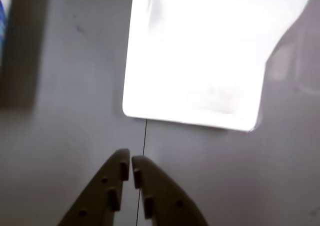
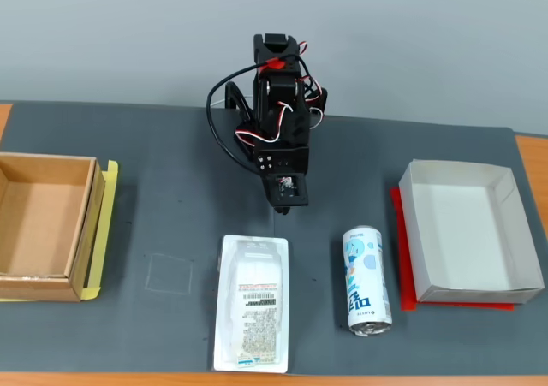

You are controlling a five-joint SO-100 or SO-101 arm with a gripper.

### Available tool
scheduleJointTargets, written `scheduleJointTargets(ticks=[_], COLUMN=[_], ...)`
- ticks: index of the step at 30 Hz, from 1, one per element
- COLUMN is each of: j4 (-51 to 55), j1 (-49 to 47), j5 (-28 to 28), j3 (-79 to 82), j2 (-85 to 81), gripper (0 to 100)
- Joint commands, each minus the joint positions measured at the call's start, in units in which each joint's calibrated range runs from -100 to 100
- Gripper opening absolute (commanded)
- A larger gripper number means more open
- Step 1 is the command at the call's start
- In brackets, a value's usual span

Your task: Pick the can and put it in the brown box

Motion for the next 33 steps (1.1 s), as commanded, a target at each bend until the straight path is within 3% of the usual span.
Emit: scheduleJointTargets(ticks=[1,16,25,33], j4=[-5.55,-6.59,-5.37,6.33], j1=[0.34,-0.23,-0.23,-6.07], j5=[-0.14,-0.24,-0.4,-9.62], j3=[-8.12,-45.04,-57.53,-74.0], j2=[6.38,34.08,45.77,60.0], gripper=[1,1,1,1])
